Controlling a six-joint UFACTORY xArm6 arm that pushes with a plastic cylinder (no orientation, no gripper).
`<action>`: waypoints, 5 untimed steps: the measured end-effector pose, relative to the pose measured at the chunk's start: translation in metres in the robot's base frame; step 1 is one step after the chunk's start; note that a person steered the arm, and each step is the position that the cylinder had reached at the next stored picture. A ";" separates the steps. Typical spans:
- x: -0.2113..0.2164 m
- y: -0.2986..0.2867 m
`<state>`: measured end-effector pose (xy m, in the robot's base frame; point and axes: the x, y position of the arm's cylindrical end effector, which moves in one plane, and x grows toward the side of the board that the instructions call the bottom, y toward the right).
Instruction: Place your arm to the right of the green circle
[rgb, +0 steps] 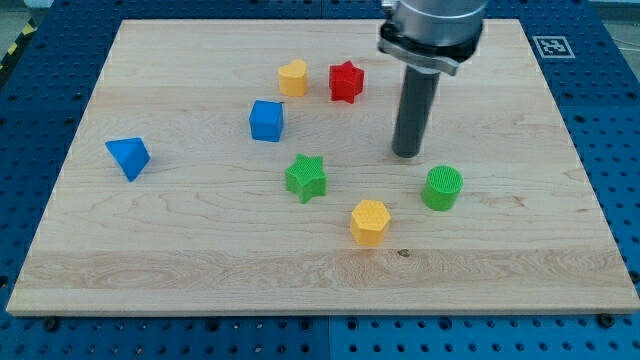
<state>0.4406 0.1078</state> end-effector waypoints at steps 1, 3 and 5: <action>0.002 0.022; 0.026 0.053; 0.041 0.077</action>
<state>0.4817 0.1844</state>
